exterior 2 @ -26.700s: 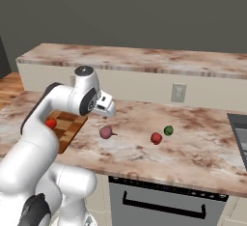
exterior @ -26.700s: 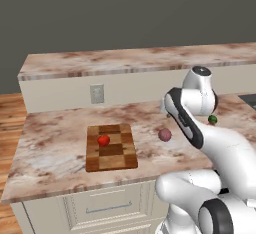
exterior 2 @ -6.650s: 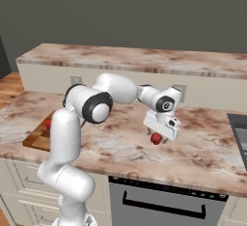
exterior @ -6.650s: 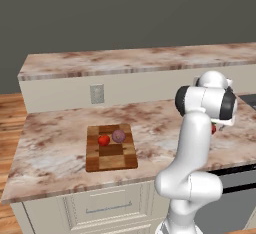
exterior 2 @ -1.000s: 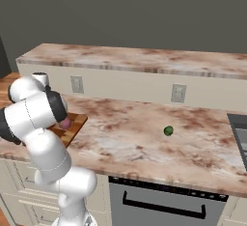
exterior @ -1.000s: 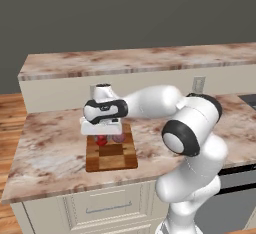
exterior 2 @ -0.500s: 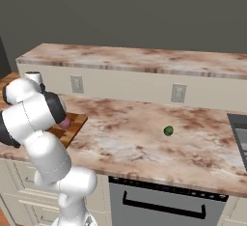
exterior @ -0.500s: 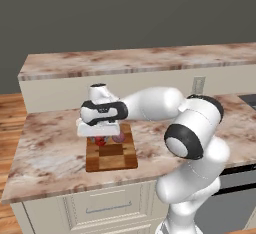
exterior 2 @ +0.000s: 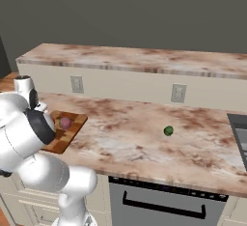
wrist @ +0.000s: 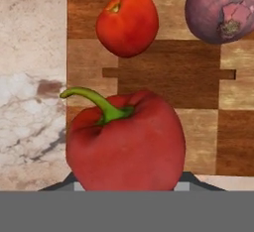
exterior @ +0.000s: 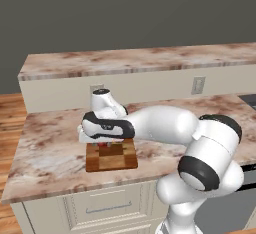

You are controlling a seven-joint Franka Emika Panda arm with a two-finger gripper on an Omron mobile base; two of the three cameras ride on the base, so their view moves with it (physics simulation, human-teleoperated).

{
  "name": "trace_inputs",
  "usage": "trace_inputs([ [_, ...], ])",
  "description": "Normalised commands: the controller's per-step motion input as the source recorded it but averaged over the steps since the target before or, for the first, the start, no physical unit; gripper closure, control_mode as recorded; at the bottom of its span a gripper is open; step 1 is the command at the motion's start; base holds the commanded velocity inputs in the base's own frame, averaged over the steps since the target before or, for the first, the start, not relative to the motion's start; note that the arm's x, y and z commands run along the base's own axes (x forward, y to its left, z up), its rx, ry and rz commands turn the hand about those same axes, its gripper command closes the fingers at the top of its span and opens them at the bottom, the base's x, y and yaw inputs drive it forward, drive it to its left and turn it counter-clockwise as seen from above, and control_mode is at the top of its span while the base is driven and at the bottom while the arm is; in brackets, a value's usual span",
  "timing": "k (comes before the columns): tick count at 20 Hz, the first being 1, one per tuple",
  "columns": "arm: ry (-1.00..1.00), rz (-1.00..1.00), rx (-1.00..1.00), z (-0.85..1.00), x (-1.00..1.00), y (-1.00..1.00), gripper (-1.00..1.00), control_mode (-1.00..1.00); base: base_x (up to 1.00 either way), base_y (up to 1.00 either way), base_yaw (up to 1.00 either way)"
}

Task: Place the avocado, onion, tomato, and bell pepper on the cutting board.

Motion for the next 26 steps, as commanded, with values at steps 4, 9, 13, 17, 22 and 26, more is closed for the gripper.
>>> trace_inputs([
  [4, -0.01, 0.00, 0.00, 0.00, -0.21, -0.27, 1.00, -1.00, 0.00, 0.00, 0.00],
  [9, 0.00, 0.00, 0.00, 0.00, -0.09, -0.18, 1.00, -1.00, 0.00, 0.00, 0.00],
  [13, 0.00, 0.00, 0.00, -0.06, -0.01, -0.13, 1.00, -1.00, 0.00, 0.00, 0.00],
  [17, 0.03, 0.00, 0.00, -0.18, 0.00, -0.04, 1.00, -1.00, 0.00, 0.00, 0.00],
  [22, 0.07, 0.00, 0.00, -0.22, 0.00, 0.00, 1.00, -1.00, 0.00, 0.00, 0.00],
  [26, 0.03, 0.00, 0.00, -0.12, 0.01, 0.00, 1.00, -1.00, 0.00, 0.00, 0.00],
])
